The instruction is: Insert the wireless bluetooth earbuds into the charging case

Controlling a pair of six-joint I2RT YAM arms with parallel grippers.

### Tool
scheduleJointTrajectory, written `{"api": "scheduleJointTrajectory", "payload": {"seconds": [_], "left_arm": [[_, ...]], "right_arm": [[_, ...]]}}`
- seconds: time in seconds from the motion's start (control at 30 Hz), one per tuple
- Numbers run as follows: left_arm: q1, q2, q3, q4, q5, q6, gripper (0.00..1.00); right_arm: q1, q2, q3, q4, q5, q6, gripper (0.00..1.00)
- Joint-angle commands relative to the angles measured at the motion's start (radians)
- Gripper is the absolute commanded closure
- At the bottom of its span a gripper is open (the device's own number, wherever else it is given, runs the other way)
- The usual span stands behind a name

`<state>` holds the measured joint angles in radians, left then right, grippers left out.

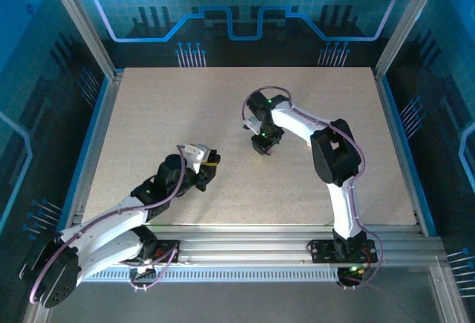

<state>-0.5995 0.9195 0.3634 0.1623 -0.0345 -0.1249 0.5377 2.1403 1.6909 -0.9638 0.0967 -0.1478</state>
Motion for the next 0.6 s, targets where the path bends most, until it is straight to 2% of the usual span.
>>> {"api": "scheduleJointTrajectory", "payload": {"seconds": [0.0, 0.57], "left_arm": [[0.004, -0.018, 0.012, -0.018, -0.018, 0.019, 0.86], [0.004, -0.035, 0.027, -0.052, -0.017, 0.038, 0.86]], "right_arm": [[-0.019, 0.028, 0.033, -0.044, -0.021, -0.027, 0.61], [-0.030, 0.072, 0.051, -0.037, -0.056, -0.058, 0.66]]}}
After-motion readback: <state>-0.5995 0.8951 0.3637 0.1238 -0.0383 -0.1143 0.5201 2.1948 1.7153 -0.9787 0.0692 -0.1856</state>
